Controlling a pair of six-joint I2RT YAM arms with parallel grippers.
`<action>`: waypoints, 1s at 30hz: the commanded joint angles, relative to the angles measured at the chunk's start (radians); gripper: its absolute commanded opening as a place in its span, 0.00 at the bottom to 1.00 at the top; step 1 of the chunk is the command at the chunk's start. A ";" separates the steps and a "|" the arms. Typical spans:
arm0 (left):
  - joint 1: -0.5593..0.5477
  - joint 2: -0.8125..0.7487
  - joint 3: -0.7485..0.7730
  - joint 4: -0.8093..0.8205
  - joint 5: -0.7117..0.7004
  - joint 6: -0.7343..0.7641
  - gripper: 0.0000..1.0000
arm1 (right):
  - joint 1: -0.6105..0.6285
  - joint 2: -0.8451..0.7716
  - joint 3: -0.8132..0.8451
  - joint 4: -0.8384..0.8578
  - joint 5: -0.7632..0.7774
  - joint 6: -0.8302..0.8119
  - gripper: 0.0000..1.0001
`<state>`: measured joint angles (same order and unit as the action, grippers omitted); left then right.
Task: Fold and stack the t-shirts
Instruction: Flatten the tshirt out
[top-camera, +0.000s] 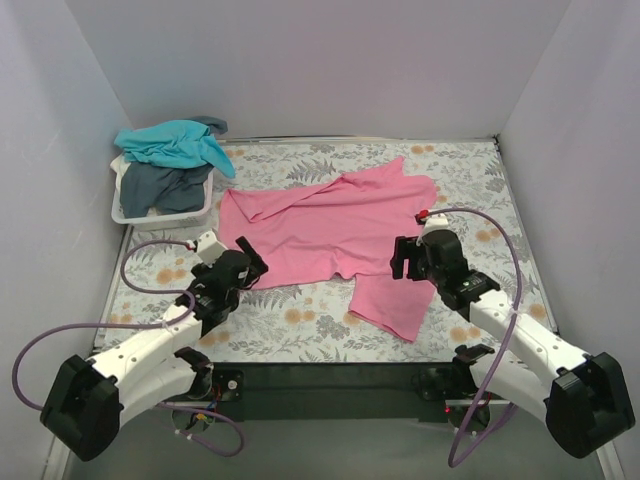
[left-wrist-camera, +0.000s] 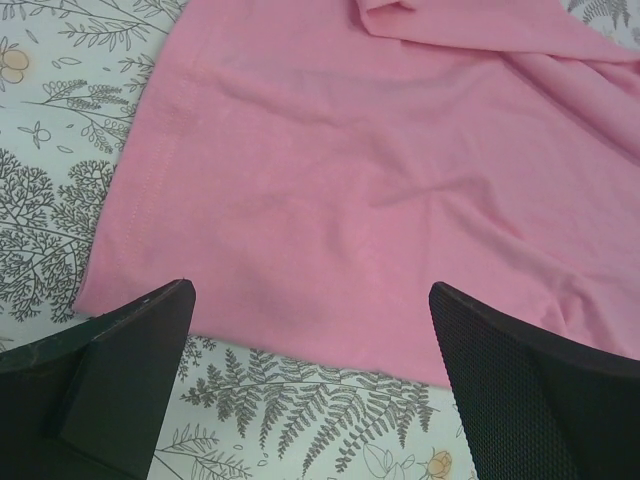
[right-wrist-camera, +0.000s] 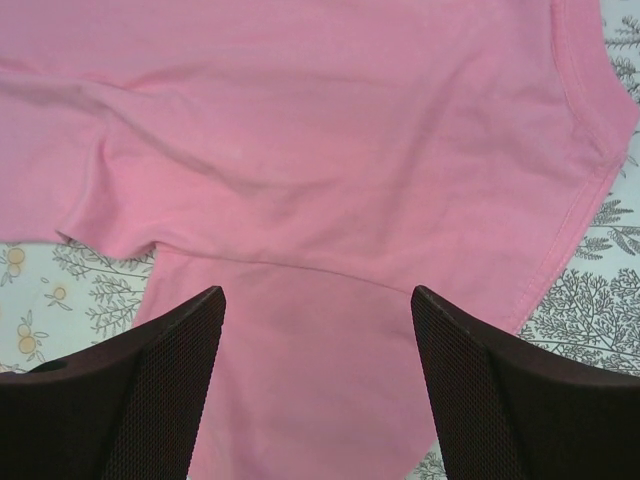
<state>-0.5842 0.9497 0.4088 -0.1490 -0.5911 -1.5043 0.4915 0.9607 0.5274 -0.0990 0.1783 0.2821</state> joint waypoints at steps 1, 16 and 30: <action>0.004 -0.008 0.064 -0.188 -0.050 -0.140 0.97 | 0.005 0.041 -0.004 -0.008 0.032 0.046 0.68; 0.047 0.138 0.142 -0.488 -0.109 -0.358 0.98 | -0.005 0.099 -0.081 0.019 0.029 0.135 0.73; 0.152 0.176 0.124 -0.359 -0.015 -0.270 0.66 | -0.054 0.043 -0.139 0.021 -0.005 0.135 0.74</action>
<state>-0.4419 1.1130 0.5251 -0.5571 -0.6292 -1.7912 0.4408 1.0397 0.3912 -0.1051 0.1799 0.4019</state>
